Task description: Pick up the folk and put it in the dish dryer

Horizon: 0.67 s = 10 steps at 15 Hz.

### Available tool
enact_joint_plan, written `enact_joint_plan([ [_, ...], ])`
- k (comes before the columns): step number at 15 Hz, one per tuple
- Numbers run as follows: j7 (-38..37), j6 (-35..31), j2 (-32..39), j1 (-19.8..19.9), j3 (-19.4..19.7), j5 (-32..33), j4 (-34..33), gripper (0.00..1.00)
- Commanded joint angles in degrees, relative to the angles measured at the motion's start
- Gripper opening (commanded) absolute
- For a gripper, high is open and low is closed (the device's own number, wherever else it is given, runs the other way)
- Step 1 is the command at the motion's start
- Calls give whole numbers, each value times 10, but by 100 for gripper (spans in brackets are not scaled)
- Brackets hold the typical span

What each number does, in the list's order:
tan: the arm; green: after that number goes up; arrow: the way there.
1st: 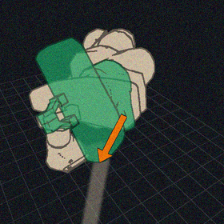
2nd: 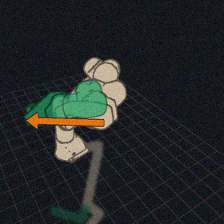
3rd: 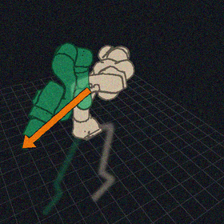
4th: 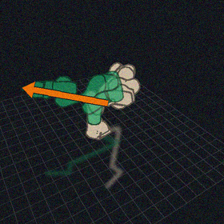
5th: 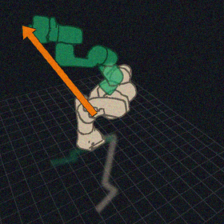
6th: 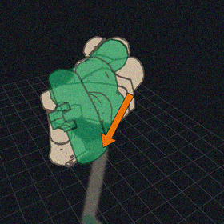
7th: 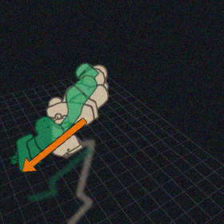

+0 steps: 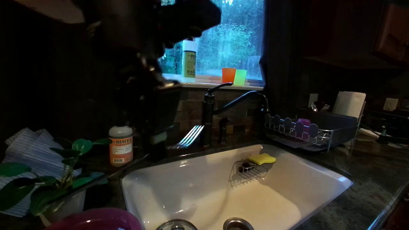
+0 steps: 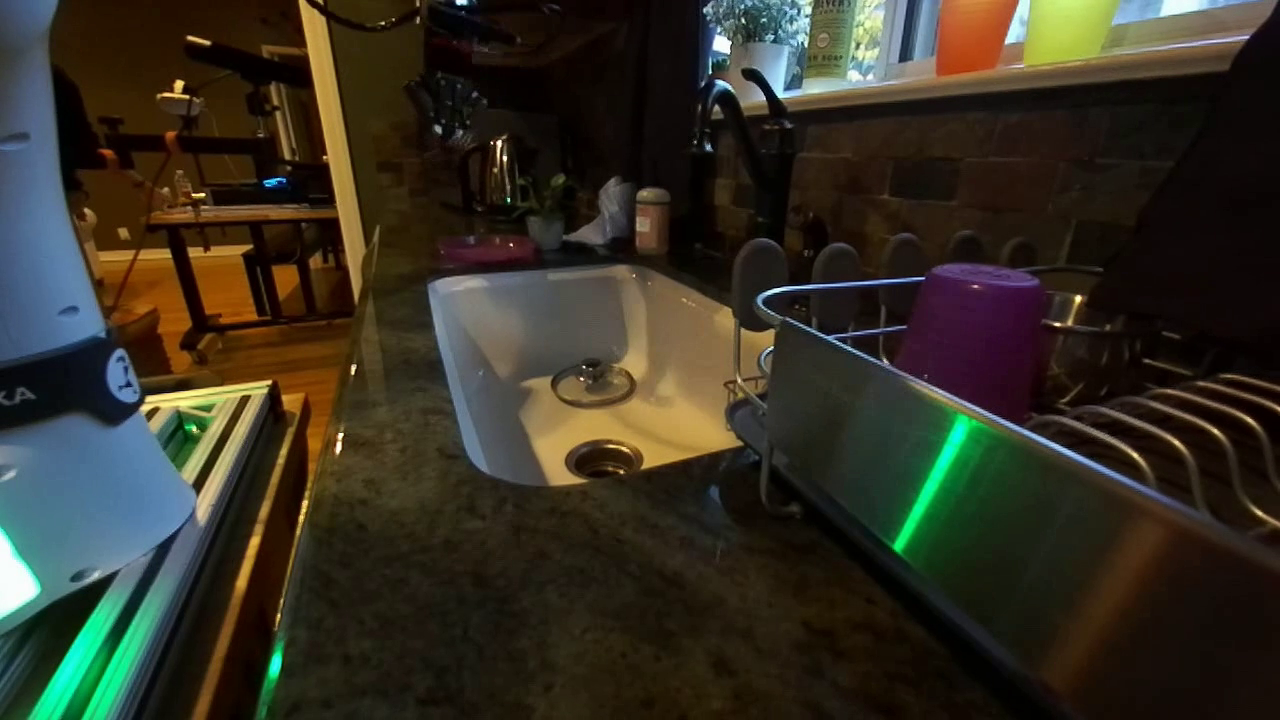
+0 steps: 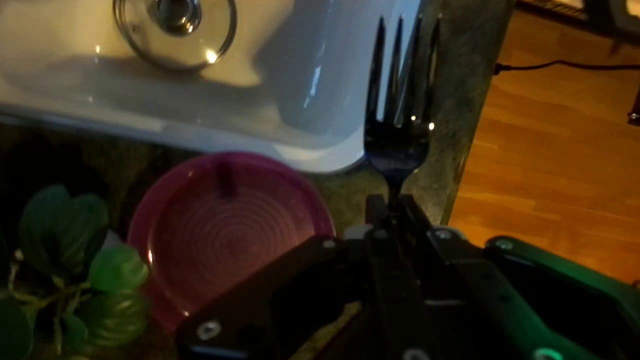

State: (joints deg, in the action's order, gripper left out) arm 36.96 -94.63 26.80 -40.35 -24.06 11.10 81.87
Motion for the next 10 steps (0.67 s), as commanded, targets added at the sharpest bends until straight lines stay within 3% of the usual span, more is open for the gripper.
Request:
enact_joint_plan([
  [1, -85, 18, -136, 36, 1, -40, 133, 2],
  [2, -111, 11, -163, 45, -1, -48, 158, 2],
  [3, -70, 26, -87, 36, -8, -22, 70, 10],
  [7, -101, 25, -151, 51, -11, -33, 132, 10],
  [8, -102, 25, -152, 51, -11, -33, 136, 2],
  [10, -85, 44, -195, 71, -3, -34, 175, 2],
])
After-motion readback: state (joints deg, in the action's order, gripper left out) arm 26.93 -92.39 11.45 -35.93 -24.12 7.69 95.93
